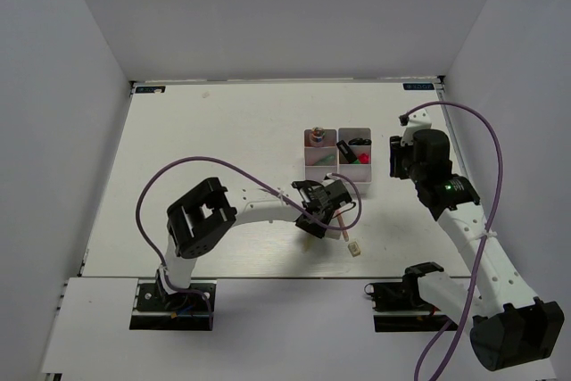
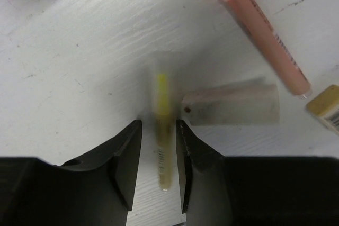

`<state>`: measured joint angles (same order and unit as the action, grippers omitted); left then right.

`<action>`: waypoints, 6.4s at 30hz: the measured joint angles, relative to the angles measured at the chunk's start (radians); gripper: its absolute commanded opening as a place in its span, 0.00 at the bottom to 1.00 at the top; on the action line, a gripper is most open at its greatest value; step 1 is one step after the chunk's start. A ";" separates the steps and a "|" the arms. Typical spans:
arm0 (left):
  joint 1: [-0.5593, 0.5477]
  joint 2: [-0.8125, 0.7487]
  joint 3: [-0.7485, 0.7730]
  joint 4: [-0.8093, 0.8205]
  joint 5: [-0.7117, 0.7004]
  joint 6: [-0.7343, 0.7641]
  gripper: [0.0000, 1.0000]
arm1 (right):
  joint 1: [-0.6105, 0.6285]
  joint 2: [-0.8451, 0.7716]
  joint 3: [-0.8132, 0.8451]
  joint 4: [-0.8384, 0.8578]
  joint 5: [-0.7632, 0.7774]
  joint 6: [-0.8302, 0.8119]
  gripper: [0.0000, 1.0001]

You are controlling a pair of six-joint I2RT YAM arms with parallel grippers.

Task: Sort the stationery into containers
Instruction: Pick up the pen from the center of the board, then place the pen in the storage box, then pick up the pen from the center of the board.

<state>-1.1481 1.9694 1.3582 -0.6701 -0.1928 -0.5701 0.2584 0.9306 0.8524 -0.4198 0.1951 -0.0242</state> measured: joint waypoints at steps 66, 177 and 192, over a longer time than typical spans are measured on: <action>0.397 -0.249 -0.462 1.339 0.541 0.430 0.00 | -0.003 -0.005 -0.080 0.011 -0.172 -0.048 0.28; 0.000 0.269 0.433 -0.296 -0.107 -0.764 0.41 | -0.034 -0.044 -0.061 -0.027 0.024 0.045 0.52; 0.003 0.231 0.367 -0.301 -0.094 -0.792 0.18 | -0.034 -0.057 -0.061 -0.027 0.023 0.048 0.52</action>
<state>-1.1454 2.2005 1.7252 -0.9710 -0.2867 -1.3621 0.2245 0.8738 0.7914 -0.4465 0.2180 0.0242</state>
